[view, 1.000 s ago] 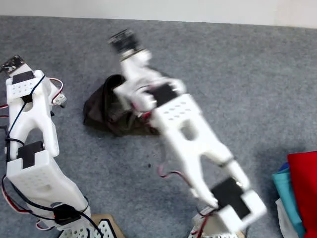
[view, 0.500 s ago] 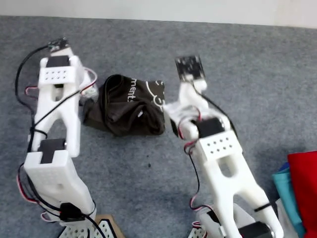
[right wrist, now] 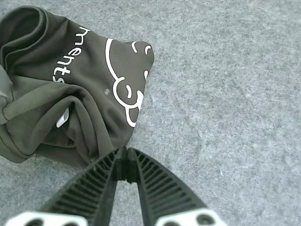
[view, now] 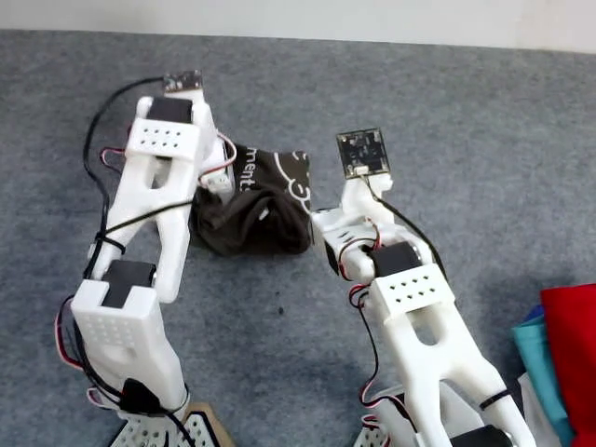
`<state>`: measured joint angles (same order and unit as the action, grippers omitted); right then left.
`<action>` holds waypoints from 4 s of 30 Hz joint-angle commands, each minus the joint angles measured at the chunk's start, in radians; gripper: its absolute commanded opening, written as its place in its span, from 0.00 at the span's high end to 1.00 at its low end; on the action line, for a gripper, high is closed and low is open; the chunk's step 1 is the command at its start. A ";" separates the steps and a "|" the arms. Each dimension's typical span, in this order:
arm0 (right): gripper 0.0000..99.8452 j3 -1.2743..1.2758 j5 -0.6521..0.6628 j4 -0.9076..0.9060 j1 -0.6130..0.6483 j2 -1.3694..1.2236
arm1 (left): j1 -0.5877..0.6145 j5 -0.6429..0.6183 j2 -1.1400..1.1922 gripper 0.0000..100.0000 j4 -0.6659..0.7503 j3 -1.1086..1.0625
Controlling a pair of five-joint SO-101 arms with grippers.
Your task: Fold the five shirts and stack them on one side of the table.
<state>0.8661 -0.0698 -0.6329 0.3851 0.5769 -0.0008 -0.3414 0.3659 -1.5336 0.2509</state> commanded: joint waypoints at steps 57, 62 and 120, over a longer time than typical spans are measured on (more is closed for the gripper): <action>0.99 0.015 0.028 0.056 -0.004 0.033 | 0.133 0.344 -0.203 0.99 0.101 -0.153; 0.99 0.015 0.028 0.056 0.002 0.033 | 0.134 0.529 -0.271 0.99 0.040 -0.148; 0.99 0.076 -0.014 0.156 0.028 0.033 | 0.002 0.434 0.107 0.99 0.029 -0.157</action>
<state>0.9475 -0.0729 -0.4979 0.4005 0.5785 0.0100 0.1020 0.4810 -1.4860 0.0959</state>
